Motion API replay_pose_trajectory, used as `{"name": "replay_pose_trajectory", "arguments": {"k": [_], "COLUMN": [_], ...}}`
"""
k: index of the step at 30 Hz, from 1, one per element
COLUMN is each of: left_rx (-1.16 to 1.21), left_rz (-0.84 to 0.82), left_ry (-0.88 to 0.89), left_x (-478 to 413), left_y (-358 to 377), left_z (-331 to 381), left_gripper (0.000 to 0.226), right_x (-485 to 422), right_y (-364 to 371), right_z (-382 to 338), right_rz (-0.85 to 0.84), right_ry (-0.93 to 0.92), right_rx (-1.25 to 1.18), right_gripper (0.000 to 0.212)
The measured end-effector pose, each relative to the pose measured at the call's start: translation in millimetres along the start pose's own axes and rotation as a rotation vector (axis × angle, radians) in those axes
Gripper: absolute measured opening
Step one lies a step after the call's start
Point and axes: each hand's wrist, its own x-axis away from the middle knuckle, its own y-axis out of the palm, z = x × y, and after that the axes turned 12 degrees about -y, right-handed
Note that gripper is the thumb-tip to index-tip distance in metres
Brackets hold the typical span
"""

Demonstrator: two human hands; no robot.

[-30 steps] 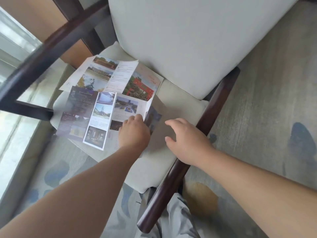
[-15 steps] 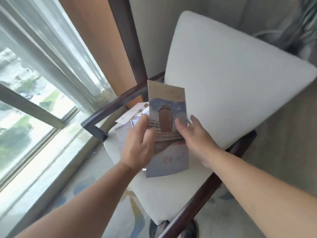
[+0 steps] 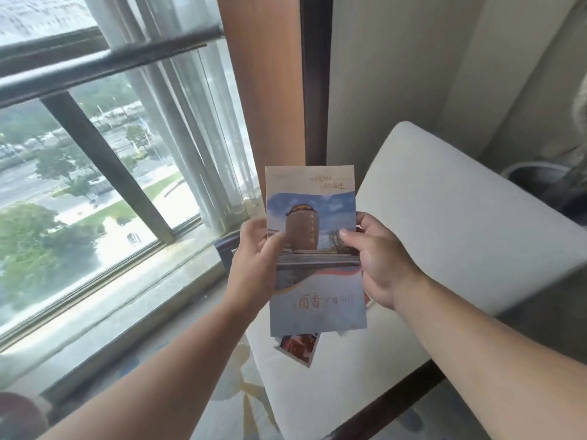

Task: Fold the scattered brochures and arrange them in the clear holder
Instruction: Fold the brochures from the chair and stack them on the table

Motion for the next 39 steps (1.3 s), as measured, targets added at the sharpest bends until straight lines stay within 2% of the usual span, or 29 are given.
{"name": "replay_pose_trajectory", "arguments": {"k": [3,7,12,15,16,18,21,23,26,30,31,33,35,37,39], "left_rx": [0.183,0.186,0.268,0.365,0.394,0.426,0.490,0.511,0.373,0.116,0.105,0.286,0.405,0.380,0.388], "left_rz": [-0.087,-0.005,0.056,0.035,0.031,0.028,0.016,0.020,0.178,0.559,0.579,0.484,0.480,0.566,0.666], "left_ry": [-0.153,-0.100,-0.121,-0.105,-0.083,-0.011,0.082,0.131,0.168,0.194,0.148,0.013,-0.054,-0.048,-0.023], "left_x": [7.0,19.6,38.3,54.3,60.3,73.1,91.9,103.4,117.6,131.8,137.9,151.0,162.7,170.6,182.1], "left_y": [-19.0,-47.9,-100.4,-140.7,-154.8,-183.0,-223.5,-248.1,-280.1,-316.8,-324.9,-338.5,-355.2,-368.6,-383.2], "left_z": [7.4,16.9,22.1,23.8,23.4,21.1,15.8,11.0,1.2,-13.7,-16.8,-23.7,-35.9,-46.6,-59.8], "left_gripper": [0.042,0.023,0.015,0.038,0.046,0.047,0.045,0.040,0.035,0.042,0.051,0.062,0.046,0.025,0.011], "right_x": [3.1,10.4,32.0,50.8,56.4,68.2,84.6,96.0,108.1,120.7,123.5,129.1,136.9,142.9,150.0], "right_y": [23.2,59.7,115.9,149.8,161.3,185.8,222.9,248.3,286.0,334.4,345.4,365.8,387.1,402.3,421.6], "right_z": [-9.5,-17.2,-19.0,-16.7,-15.3,-14.3,-11.6,-9.6,-2.9,4.2,6.6,12.0,21.0,33.3,45.7], "right_rz": [-0.064,-0.117,-0.115,-0.100,-0.093,-0.092,-0.172,-0.244,-0.307,-0.399,-0.432,-0.517,-0.593,-0.615,-0.650], "right_ry": [-0.025,-0.078,-0.132,-0.138,-0.144,-0.138,-0.013,0.048,0.033,-0.001,0.002,0.022,0.044,-0.015,-0.060], "right_rx": [0.024,0.164,0.278,0.311,0.305,0.262,0.107,0.033,0.067,0.122,0.115,0.131,0.161,0.237,0.338], "right_gripper": [0.017,0.016,0.014,0.011,0.009,0.011,0.031,0.022,0.013,0.014,0.015,0.015,0.013,0.013,0.028]}}
